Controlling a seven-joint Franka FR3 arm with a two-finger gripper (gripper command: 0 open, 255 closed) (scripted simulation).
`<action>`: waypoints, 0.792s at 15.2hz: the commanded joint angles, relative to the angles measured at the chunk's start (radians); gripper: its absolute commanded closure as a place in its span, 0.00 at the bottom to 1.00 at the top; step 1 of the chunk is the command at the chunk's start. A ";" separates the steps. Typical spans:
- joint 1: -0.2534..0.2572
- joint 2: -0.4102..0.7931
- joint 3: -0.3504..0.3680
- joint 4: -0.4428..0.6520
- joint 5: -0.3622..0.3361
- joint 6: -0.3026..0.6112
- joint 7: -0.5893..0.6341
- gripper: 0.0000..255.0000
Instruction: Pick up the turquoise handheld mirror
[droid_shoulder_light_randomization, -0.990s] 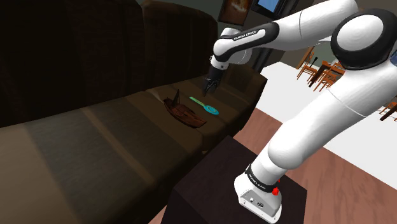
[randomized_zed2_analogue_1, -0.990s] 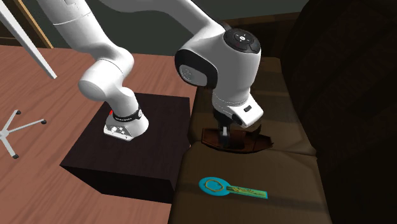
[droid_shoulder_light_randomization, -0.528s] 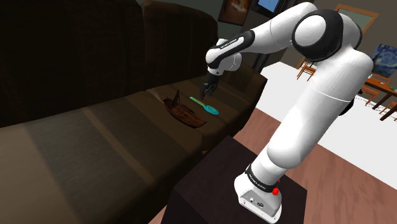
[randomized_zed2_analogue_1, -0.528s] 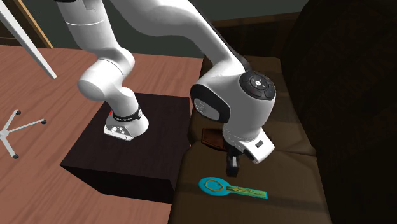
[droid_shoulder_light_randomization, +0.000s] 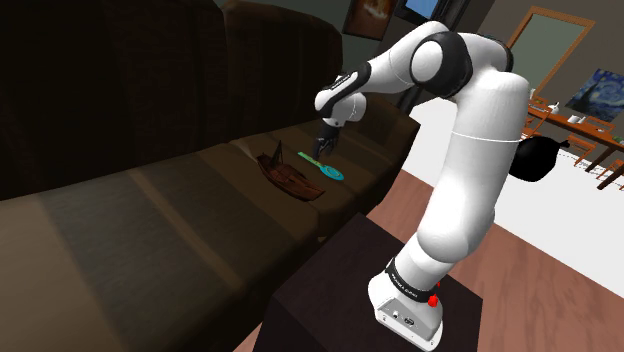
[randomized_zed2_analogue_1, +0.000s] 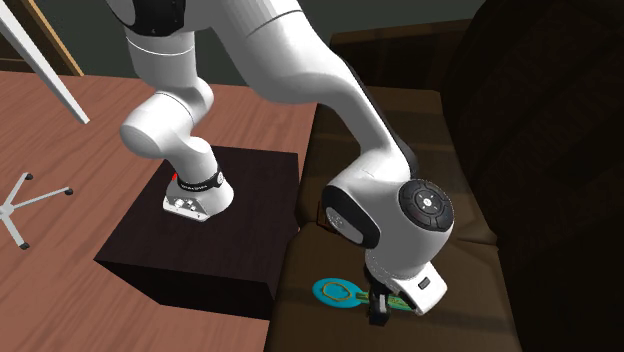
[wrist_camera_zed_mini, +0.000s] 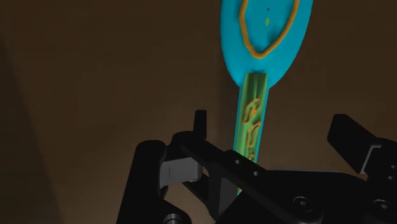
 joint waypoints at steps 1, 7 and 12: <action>-0.006 0.021 0.004 -0.001 0.010 0.021 -0.009 0.00; -0.019 0.080 0.021 -0.003 0.040 0.080 -0.030 0.00; -0.018 0.077 0.020 -0.004 0.039 0.078 -0.029 1.00</action>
